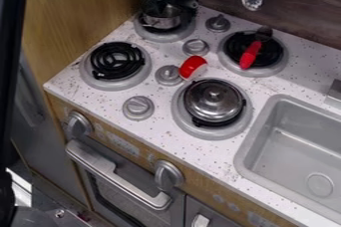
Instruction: Move the silver bowl to the bottom left burner
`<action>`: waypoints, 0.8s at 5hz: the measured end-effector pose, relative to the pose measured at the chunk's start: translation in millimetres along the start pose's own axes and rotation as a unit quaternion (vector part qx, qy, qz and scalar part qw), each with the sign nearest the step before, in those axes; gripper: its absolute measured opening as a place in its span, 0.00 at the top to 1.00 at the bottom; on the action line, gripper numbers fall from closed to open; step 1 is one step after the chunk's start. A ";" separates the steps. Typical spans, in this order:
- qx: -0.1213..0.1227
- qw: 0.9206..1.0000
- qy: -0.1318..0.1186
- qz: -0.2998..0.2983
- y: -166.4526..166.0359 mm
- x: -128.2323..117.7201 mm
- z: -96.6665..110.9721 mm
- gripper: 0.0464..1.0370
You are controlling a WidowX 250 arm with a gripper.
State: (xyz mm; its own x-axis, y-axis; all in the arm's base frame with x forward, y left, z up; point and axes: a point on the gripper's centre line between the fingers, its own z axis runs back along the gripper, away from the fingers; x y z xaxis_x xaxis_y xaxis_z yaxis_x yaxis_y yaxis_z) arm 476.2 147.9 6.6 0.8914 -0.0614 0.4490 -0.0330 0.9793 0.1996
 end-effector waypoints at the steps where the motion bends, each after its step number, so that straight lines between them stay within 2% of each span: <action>1: 0.003 1.000 0.001 0.000 1.0 2.7 -14.9 0.04; 2: 0.007 1.000 0.007 0.002 3.3 4.5 -28.4 0.04; 4: 0.016 1.000 0.007 0.000 7.2 14.7 -39.3 0.04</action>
State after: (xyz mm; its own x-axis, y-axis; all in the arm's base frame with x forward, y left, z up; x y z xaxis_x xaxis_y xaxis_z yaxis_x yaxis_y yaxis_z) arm 506.8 161.7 -19.6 0.8973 -0.0589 0.4376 -0.0470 0.9727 0.2272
